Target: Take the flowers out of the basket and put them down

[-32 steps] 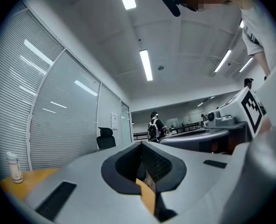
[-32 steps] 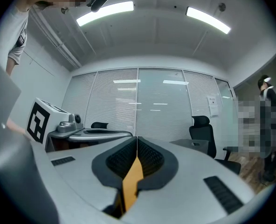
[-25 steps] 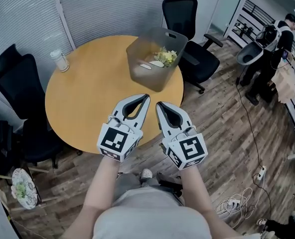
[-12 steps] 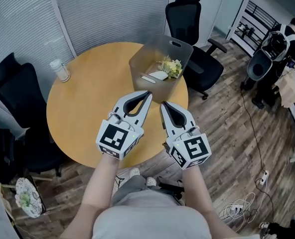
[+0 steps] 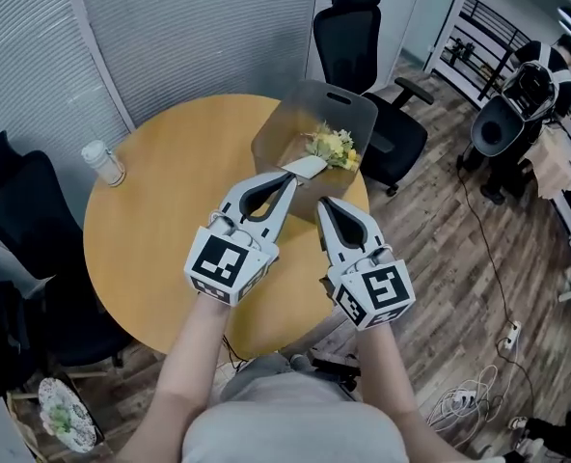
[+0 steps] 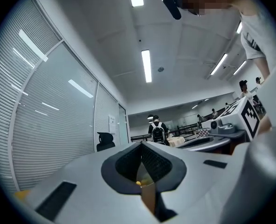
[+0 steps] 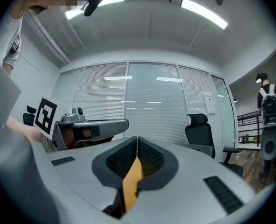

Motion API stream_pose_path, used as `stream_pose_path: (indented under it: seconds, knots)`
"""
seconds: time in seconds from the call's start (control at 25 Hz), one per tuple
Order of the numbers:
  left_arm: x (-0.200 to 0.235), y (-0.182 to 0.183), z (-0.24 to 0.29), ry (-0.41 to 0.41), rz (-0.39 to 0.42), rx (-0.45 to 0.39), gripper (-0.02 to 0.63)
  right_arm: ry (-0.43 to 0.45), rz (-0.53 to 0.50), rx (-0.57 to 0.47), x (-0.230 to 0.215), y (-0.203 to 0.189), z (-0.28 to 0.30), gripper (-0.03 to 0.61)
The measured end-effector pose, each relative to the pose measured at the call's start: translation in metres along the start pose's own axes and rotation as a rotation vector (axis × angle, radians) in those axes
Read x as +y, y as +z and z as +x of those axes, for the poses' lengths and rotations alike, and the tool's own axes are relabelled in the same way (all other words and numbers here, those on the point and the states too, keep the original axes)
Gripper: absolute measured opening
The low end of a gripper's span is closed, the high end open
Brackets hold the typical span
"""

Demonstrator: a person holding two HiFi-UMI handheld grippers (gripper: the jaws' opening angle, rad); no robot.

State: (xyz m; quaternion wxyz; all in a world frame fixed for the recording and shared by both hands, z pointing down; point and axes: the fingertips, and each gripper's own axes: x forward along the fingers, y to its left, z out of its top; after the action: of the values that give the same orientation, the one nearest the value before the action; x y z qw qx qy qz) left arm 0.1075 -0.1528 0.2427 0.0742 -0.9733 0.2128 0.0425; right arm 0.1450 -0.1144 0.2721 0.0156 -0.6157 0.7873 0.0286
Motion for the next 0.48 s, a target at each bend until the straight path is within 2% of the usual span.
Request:
stream_pose_path:
  seconds: [0.48]
  knots:
    - [0.058,-0.001,0.037,0.007,0.051,0.030,0.005,0.010,-0.027,0.026,-0.028,-0.006,0.043,0.026]
